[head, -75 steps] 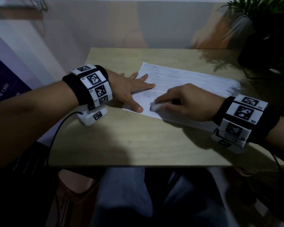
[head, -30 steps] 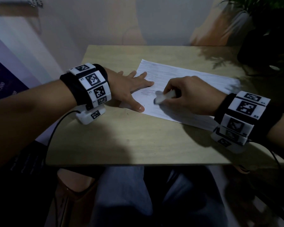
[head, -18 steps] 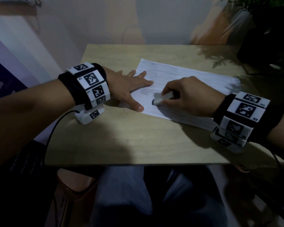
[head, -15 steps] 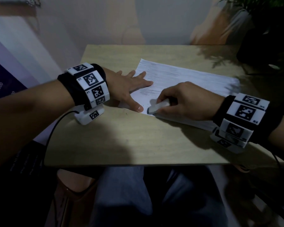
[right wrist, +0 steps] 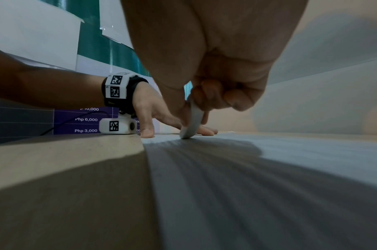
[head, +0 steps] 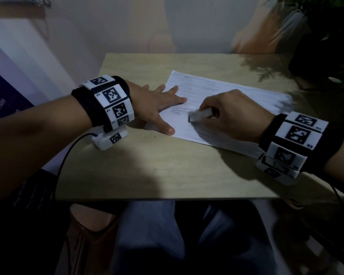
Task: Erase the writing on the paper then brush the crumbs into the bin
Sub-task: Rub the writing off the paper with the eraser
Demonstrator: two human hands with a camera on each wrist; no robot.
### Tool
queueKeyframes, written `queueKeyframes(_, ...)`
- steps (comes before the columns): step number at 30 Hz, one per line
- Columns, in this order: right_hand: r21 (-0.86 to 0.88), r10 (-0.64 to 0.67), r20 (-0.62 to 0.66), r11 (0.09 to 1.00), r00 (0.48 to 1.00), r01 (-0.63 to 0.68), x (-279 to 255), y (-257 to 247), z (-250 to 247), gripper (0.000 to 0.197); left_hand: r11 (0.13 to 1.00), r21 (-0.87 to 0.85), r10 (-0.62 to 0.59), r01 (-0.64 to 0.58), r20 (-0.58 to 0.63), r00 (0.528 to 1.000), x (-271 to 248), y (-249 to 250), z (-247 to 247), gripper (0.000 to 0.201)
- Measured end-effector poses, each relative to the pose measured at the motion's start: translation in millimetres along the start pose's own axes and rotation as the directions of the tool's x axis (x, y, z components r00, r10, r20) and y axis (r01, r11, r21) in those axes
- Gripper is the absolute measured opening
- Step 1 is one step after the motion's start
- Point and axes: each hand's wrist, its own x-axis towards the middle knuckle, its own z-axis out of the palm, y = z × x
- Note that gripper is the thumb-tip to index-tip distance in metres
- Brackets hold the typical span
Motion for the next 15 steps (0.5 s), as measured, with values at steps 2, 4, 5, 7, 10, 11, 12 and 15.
queueKeyframes(2, 0.016, -0.063, 0.033, 0.998, 0.997, 0.063, -3.7, -4.0, 0.0, 0.015, 1.000, 0.001, 0.002, -0.002, 0.009, 1.000, 0.6, -0.4, -0.5, 0.109)
queueKeyframes(4, 0.067, -0.108, 0.097, 0.992, 0.989, 0.102, -7.5, -8.8, -1.2, 0.020, 1.000, 0.001, 0.007, -0.007, 0.014, 1.000, 1.0, -0.6, -1.0, 0.109)
queueKeyframes(5, 0.078, -0.104, 0.107, 0.992, 0.989, 0.096, -7.3, -9.0, -2.0, 0.023, 1.000, 0.000, 0.007, -0.007, 0.015, 1.000, 0.8, -1.0, -1.0, 0.109)
queueKeyframes(7, 0.062, -0.062, 0.065, 0.996, 0.996, 0.058, -4.1, -5.9, -2.3, 0.026, 1.000, -0.002, 0.006, -0.006, 0.018, 1.000, 0.5, -1.6, -0.9, 0.112)
queueKeyframes(10, 0.043, -0.072, 0.023, 0.997, 0.997, 0.071, -3.6, -5.3, -1.8, 0.019, 1.000, -0.002, 0.006, -0.006, 0.022, 1.000, 1.7, -1.5, -1.1, 0.115)
queueKeyframes(11, 0.059, -0.094, 0.048, 0.994, 0.994, 0.091, -5.4, -7.6, -1.8, 0.020, 1.000, -0.001, 0.006, -0.006, 0.022, 1.000, 2.1, -1.4, -1.1, 0.114)
queueKeyframes(12, 0.089, -0.110, 0.083, 0.991, 0.990, 0.102, -7.1, -9.9, -2.4, 0.023, 1.000, 0.000, 0.006, -0.006, 0.020, 1.000, 2.5, -1.7, -0.8, 0.112)
queueKeyframes(15, 0.122, -0.070, 0.095, 0.991, 0.993, 0.058, -5.7, -8.4, -4.2, 0.023, 1.000, 0.001, 0.009, -0.009, 0.020, 1.000, 2.9, -2.8, 0.0, 0.111)
